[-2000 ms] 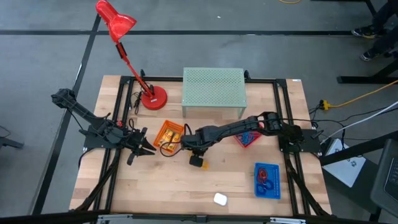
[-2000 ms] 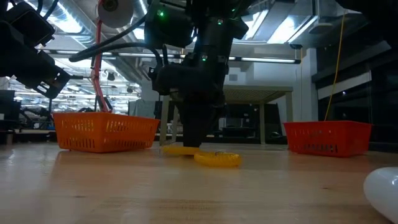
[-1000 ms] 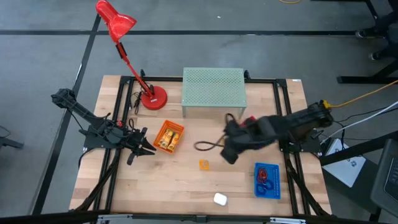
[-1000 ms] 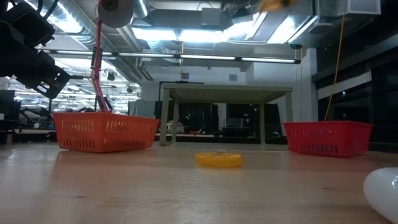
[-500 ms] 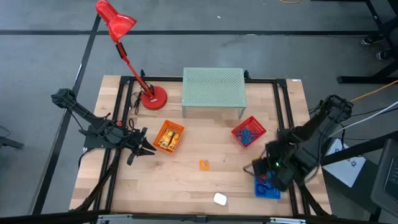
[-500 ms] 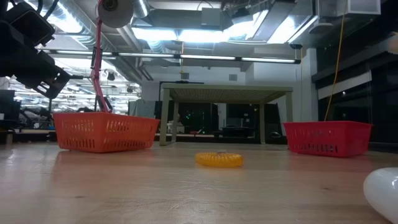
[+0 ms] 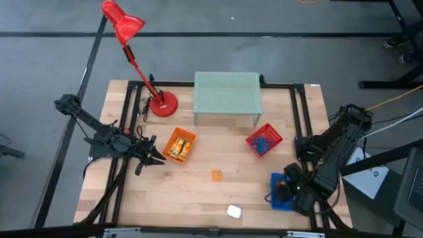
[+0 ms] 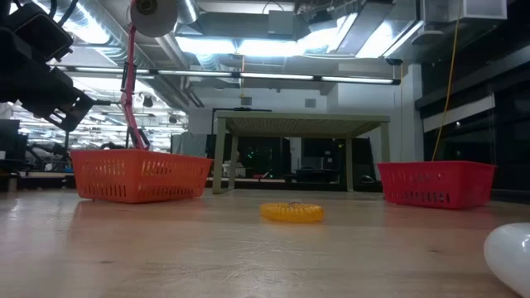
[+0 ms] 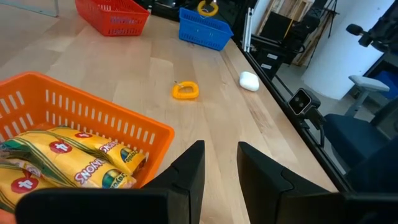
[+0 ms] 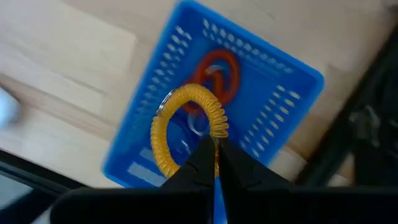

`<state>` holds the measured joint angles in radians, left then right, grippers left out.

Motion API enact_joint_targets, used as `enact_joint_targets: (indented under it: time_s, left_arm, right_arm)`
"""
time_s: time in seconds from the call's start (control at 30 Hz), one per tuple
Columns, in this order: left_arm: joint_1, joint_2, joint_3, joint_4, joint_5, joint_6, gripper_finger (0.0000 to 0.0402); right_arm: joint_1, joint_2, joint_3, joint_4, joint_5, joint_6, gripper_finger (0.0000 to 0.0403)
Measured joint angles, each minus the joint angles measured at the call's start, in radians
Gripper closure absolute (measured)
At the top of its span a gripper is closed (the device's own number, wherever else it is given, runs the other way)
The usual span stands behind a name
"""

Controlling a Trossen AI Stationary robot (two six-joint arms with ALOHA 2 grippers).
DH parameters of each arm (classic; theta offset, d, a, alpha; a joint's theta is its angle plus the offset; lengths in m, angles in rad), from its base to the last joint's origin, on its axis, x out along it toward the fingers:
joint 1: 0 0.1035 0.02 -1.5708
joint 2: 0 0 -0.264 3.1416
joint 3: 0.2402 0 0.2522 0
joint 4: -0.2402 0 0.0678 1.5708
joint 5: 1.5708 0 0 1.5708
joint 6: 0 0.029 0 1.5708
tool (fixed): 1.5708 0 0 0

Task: Pick & Place Office Desk Supplies
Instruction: Put the yellow spring keychain into the blue bin

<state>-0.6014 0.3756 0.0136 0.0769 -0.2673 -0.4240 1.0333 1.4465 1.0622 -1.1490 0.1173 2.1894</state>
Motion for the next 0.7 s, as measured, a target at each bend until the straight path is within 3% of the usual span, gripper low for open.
enact_joint_targets:
  time_s: [0.27, 0.57, 0.7]
  left_arm:
    - [0.000, 0.000, 0.000, 0.000, 0.000, 0.000, 0.0311]
    - [0.000, 0.000, 0.000, 0.000, 0.000, 0.000, 0.0311]
    - [0.000, 0.000, 0.000, 0.001, 0.000, 0.000, 0.0311]
  right_arm:
    - [0.050, 0.035, 0.000, 0.005, -0.027, -0.003, 0.0384]
    - [0.051, 0.042, 0.000, 0.053, -0.040, -0.016, 0.0247]
    - [0.043, 0.042, 0.000, 0.053, -0.030, -0.005, 0.0206]
